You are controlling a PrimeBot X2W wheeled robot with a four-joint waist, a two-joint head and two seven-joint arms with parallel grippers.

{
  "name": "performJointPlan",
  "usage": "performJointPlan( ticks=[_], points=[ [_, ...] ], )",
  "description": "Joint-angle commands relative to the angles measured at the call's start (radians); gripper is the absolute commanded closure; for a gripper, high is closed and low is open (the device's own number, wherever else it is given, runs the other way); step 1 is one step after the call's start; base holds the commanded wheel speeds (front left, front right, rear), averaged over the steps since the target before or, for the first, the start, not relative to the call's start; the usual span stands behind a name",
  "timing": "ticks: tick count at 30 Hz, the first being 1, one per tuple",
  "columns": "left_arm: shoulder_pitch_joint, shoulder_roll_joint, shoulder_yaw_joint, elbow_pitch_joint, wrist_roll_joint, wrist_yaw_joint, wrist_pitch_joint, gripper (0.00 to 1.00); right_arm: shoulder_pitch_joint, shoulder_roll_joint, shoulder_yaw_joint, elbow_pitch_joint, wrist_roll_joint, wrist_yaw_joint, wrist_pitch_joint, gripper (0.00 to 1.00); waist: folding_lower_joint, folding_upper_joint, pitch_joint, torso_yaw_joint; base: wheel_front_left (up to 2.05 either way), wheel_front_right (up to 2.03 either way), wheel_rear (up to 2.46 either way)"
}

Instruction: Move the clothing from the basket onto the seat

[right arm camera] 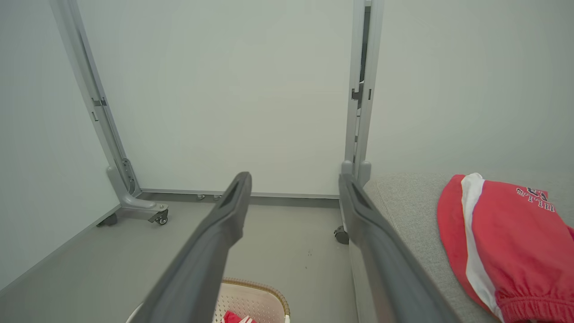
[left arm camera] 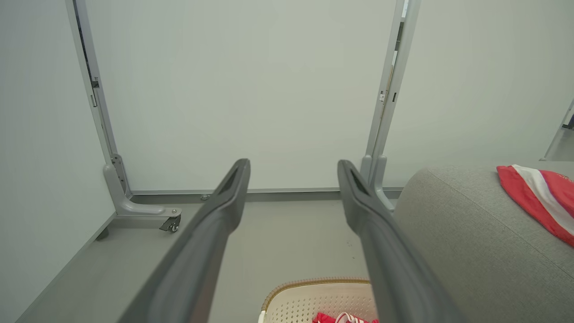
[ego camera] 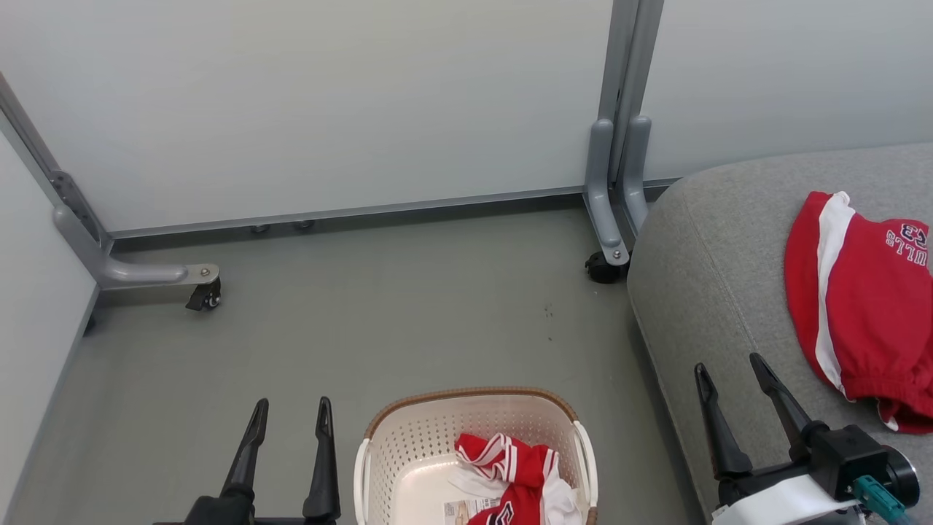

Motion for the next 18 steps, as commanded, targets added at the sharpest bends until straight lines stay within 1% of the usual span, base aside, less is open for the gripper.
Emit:
performJointPlan(
  ticks=[1,18],
  points=[
    [-0.02,0.0,0.002,-0.002,0.002,-0.003,0.0,0.0,-0.013,0.004,-0.003,-0.002,-0.008,-0.001,-0.003,0.0,0.0001,0.0,0.004,0.0,0.0,0.0,0.0],
    [-0.037,0.0,-0.003,0.004,0.009,-0.007,0.0,0.0,-0.033,0.015,-0.008,-0.01,-0.009,-0.001,-0.003,0.0,0.0001,0.0,0.04,-0.017,0.0,0.0,0.0]
  ],
)
